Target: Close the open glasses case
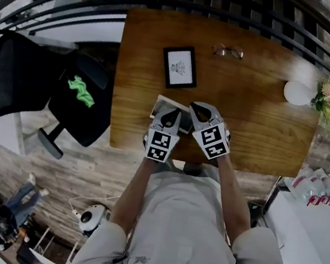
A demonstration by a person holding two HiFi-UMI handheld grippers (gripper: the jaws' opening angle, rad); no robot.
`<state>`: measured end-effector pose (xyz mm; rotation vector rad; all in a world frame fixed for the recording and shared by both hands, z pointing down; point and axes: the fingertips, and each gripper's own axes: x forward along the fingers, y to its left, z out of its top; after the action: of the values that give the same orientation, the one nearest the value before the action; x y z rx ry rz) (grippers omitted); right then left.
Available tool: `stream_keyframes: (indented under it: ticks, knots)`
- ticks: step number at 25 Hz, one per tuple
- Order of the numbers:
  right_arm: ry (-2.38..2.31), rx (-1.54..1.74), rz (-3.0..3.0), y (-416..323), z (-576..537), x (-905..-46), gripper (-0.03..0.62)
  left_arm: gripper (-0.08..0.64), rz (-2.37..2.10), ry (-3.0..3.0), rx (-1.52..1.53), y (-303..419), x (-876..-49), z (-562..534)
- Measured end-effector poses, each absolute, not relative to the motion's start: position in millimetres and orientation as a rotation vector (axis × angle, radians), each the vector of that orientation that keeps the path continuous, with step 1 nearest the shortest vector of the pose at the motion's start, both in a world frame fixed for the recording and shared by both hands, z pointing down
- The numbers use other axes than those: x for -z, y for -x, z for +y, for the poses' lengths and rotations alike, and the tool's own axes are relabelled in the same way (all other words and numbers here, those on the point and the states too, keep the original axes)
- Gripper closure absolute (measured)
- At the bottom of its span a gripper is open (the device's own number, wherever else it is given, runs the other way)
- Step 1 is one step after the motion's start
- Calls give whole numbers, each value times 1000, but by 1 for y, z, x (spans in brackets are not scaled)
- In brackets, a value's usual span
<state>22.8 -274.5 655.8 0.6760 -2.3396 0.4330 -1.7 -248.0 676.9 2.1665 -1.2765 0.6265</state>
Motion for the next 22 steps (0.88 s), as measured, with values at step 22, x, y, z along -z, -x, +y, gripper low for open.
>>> stream_keyframes:
  ticks: [22]
  knots:
    - [-655, -434, -2308, -13, -244, -665, 589, 540, -1231, -2203, -622, 2, -678, -229]
